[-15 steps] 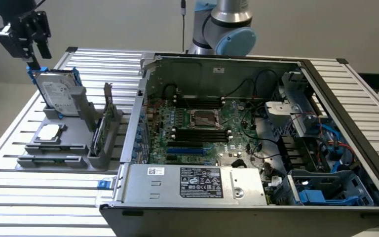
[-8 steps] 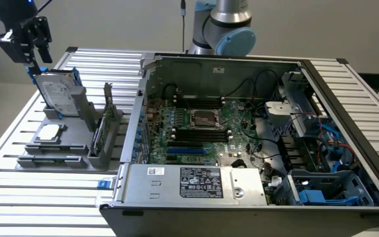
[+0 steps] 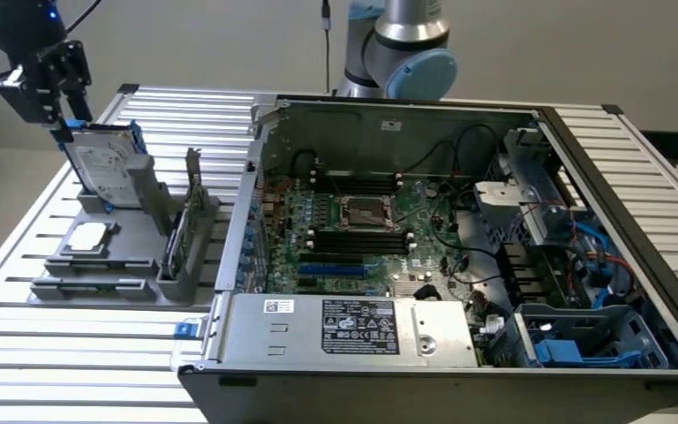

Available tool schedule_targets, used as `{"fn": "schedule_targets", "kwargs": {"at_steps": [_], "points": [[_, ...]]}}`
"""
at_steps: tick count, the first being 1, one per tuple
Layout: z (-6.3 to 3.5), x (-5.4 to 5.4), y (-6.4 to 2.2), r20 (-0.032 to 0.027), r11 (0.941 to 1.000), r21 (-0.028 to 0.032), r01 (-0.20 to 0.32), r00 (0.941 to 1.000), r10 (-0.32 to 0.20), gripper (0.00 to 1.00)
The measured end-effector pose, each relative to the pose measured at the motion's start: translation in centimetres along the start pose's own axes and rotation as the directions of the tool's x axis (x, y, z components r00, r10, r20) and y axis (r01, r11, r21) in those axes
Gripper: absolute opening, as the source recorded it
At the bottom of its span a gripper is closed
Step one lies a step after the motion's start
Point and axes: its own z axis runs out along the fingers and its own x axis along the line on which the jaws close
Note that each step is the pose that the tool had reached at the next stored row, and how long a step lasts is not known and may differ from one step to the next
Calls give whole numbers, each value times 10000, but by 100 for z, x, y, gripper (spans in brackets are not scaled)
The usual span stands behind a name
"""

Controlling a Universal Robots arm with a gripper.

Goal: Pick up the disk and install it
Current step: 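Pick up the disk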

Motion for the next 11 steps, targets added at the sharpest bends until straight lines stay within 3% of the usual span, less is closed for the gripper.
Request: {"fn": "schedule_targets", "kwargs": {"at_steps": [11], "points": [[200, 14, 0, -2, 9997, 12, 242, 9997, -242, 60]]}}
